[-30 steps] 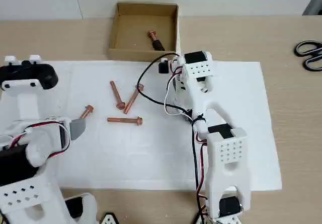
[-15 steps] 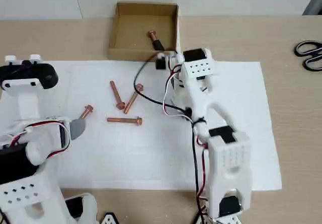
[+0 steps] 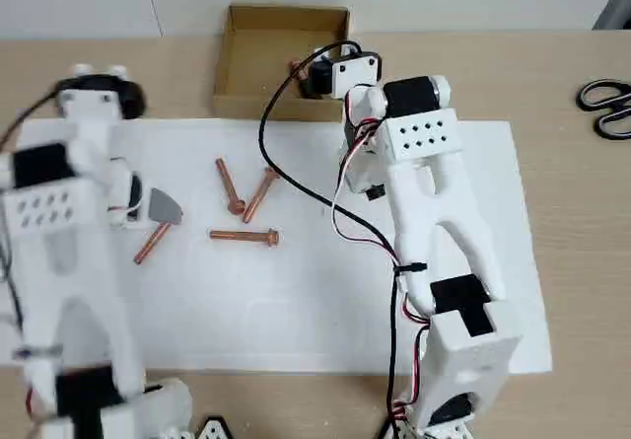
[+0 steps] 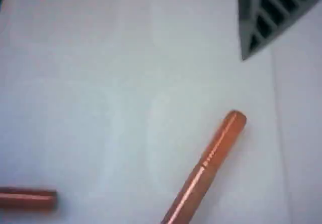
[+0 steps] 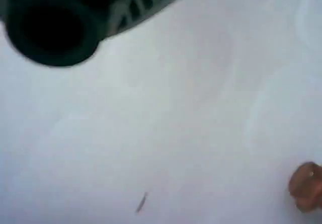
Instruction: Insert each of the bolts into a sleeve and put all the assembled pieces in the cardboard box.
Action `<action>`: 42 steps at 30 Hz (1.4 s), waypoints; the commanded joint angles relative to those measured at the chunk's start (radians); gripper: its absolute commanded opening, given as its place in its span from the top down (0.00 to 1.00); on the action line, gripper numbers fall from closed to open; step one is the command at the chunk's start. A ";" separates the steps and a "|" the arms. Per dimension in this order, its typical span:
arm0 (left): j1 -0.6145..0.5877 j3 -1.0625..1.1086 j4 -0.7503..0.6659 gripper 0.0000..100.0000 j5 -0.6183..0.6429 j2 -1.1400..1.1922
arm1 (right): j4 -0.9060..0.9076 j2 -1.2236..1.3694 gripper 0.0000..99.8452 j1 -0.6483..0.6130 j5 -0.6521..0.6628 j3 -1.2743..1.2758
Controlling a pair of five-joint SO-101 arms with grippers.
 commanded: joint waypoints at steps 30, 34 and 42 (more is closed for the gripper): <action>0.032 -0.150 -0.342 0.93 -0.445 0.629 | 0.018 -0.070 1.00 -0.007 0.003 0.058; 0.077 -0.150 -0.290 1.00 -0.442 0.623 | 0.018 -0.067 1.00 -0.007 0.003 0.058; 0.103 -0.302 -0.063 0.99 -0.442 0.623 | 0.016 -0.068 1.00 -0.007 0.005 0.058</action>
